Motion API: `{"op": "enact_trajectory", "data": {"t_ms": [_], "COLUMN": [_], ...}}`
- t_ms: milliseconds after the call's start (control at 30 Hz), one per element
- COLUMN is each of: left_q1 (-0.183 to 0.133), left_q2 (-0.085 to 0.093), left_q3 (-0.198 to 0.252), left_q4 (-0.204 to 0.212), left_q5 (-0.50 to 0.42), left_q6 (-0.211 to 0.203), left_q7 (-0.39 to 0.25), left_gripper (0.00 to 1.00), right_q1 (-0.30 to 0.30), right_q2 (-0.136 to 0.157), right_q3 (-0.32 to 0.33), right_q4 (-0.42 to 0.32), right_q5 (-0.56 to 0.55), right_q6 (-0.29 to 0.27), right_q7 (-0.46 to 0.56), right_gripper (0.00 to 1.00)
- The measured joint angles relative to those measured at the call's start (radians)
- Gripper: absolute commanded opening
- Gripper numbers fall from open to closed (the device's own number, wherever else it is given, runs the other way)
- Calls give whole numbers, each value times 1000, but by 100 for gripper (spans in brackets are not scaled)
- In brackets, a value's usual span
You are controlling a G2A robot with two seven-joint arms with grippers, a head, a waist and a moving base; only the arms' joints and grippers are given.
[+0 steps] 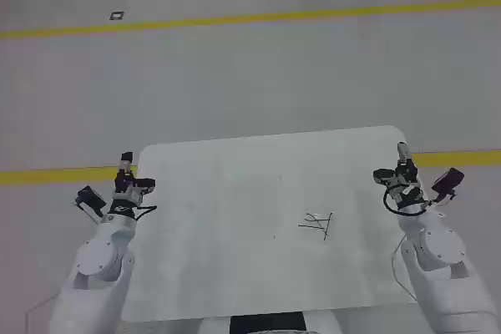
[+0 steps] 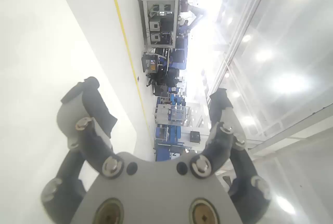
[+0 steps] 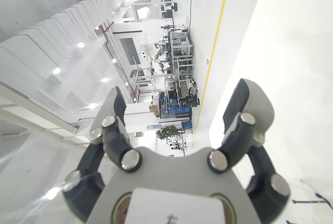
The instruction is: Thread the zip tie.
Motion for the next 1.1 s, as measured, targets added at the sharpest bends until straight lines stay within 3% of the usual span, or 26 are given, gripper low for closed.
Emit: {"op": "enact_trajectory", "data": {"t_ms": [33, 133, 200, 400, 500, 867, 933, 1100], "left_q1": [0, 0, 0, 0, 0, 0, 0, 0], "left_q2": [0, 0, 0, 0, 0, 0, 0, 0], "left_q3": [0, 0, 0, 0, 0, 0, 0, 0], "left_q4": [0, 0, 0, 0, 0, 0, 0, 0], "left_q5": [0, 0, 0, 0, 0, 0, 0, 0], "left_q6": [0, 0, 0, 0, 0, 0, 0, 0], "left_q7": [0, 0, 0, 0, 0, 0, 0, 0], "left_gripper": [100, 100, 100, 100, 100, 100, 100, 100], "right_q1": [0, 0, -4, -36, -42, -36, 4, 95], "right_q2": [0, 0, 5, 14, 16, 19, 30, 36], "right_q3": [0, 0, 0, -29, -34, -34, -37, -78], "right_q4": [0, -1, -15, -6, -2, -8, -23, 0], "right_q5": [0, -1, -46, -431, -533, -520, -590, -911], "right_q6": [0, -1, -35, -145, -183, -181, -160, -76], "right_q7": [0, 1, 29, 86, 86, 91, 153, 323], "right_gripper": [100, 100, 100, 100, 100, 100, 100, 100]}}
